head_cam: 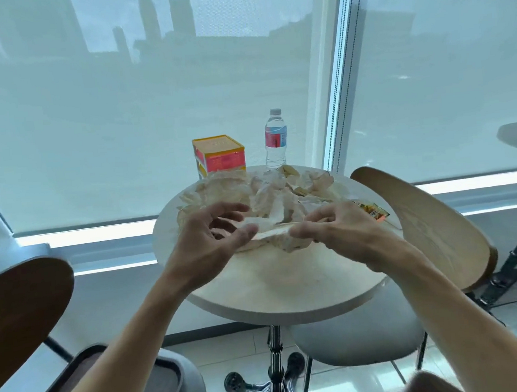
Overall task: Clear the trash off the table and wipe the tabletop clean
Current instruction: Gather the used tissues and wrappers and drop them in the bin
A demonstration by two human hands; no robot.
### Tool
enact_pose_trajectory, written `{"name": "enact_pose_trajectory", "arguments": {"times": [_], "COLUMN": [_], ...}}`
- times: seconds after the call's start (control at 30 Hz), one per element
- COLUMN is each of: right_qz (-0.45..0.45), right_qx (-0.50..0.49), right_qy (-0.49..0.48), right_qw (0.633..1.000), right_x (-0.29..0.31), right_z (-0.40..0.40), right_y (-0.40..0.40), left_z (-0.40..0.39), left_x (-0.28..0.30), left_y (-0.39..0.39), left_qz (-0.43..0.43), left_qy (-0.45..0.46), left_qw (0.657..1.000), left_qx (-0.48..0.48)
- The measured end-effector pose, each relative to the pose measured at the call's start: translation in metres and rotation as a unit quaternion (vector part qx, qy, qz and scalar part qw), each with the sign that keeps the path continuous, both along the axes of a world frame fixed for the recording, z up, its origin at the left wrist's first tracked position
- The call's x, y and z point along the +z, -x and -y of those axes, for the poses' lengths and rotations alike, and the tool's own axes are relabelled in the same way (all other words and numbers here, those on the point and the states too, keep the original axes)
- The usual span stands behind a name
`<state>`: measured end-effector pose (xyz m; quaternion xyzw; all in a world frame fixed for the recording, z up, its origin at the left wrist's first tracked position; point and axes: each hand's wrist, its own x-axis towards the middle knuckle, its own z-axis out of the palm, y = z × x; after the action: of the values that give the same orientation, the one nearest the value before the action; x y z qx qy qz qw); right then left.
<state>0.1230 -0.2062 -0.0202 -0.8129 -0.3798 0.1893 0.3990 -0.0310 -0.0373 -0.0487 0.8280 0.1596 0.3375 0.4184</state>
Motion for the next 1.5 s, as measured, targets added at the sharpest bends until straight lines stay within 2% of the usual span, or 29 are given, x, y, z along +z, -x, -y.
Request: {"name": "enact_pose_trajectory", "arguments": {"times": [0.17,0.27,0.4,0.43,0.5,0.57,0.63,0.77,0.93,1.17,1.5], "right_qz": [-0.055,-0.066,-0.170,-0.164,-0.076,0.028,0.110,0.180,0.184,0.072,0.022], "right_qx": [0.035,0.040,0.026,0.021,0.017,0.039,0.058,0.061,0.030,0.000,-0.048], "right_qy": [-0.058,-0.085,-0.157,-0.165,-0.130,-0.033,0.063,0.139,0.028,-0.140,-0.221], "right_qw": [0.996,0.993,0.972,0.972,0.989,0.998,0.990,0.972,0.982,0.988,0.974], "right_x": [0.026,0.034,0.034,0.030,0.017,-0.001,-0.017,-0.040,-0.041,-0.003,0.003], "right_z": [0.003,-0.003,-0.012,-0.014,-0.021,-0.026,-0.034,-0.051,-0.057,-0.032,0.047], "right_y": [0.008,0.011,0.010,0.009,0.008,0.009,0.011,0.015,0.014,0.001,-0.024], "left_z": [0.012,0.015,0.017,0.015,0.010,0.004,-0.001,-0.007,-0.008,0.002,0.053], "left_x": [0.004,0.009,0.018,0.018,0.020,0.020,0.019,0.017,0.012,0.012,0.007], "left_y": [-0.005,-0.007,-0.002,-0.001,0.004,0.008,0.012,0.017,0.024,0.021,-0.017], "left_qz": [-0.006,0.036,0.087,0.100,0.132,0.153,0.164,0.165,0.166,0.174,0.164], "left_qy": [-0.116,-0.102,-0.081,-0.059,0.001,0.049,0.074,0.087,0.093,0.118,0.131], "left_qw": [0.992,0.993,0.993,0.993,0.991,0.987,0.983,0.981,0.980,0.976,0.977], "left_qx": [-0.048,-0.042,0.006,0.012,0.019,0.030,0.034,0.049,0.067,0.060,-0.025]}}
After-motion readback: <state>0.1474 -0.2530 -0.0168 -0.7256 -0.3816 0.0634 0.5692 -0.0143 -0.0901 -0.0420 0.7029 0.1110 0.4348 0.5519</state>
